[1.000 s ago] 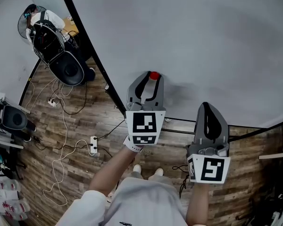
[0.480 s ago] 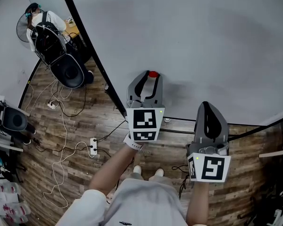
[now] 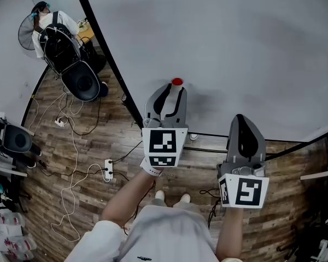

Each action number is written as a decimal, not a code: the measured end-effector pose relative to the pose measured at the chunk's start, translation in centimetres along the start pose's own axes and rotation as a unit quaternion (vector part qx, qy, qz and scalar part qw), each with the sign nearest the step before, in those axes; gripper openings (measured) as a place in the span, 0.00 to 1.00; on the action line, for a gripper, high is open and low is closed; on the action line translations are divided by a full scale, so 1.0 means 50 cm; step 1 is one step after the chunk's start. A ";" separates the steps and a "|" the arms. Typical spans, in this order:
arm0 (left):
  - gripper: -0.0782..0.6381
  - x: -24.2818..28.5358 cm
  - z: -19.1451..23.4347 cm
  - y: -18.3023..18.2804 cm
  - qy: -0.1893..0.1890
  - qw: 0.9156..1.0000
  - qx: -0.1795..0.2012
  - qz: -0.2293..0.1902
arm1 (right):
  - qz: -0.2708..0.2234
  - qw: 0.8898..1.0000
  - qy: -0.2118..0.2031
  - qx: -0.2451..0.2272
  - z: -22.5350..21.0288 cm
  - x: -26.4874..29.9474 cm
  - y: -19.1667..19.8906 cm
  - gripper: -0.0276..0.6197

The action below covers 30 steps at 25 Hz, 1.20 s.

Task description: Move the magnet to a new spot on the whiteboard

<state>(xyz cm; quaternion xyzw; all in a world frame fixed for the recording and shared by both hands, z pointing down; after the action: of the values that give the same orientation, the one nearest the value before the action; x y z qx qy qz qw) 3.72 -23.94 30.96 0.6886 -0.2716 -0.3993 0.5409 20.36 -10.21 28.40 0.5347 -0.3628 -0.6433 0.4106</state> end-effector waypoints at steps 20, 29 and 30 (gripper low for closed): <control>0.12 -0.239 -0.013 -0.084 0.064 0.997 -0.044 0.008 | 0.005 1.000 0.002 0.002 0.052 -0.076 -0.024 0.04; 0.12 -0.306 0.014 -0.091 0.047 0.998 -0.048 0.010 | 0.018 1.000 -0.003 0.013 0.083 -0.110 -0.003 0.04; 0.12 -0.309 0.017 -0.090 0.045 0.998 -0.048 0.006 | 0.018 1.000 -0.003 0.014 0.087 -0.112 -0.002 0.04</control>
<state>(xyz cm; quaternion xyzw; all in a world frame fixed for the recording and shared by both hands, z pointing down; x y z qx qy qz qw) -5.50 -10.73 30.49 0.6779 -0.2314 -0.3770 0.5871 16.58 -4.92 31.23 0.5321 -0.3827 -0.6323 0.4130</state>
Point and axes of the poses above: the fingertips, and each gripper's own axes: x forward along the fingers, z to its left, y out of its underside, the point moved 9 cm from there along -x, backward along the fingers, and after that the axes turned 12 degrees about -z, right-handed, at the moved point
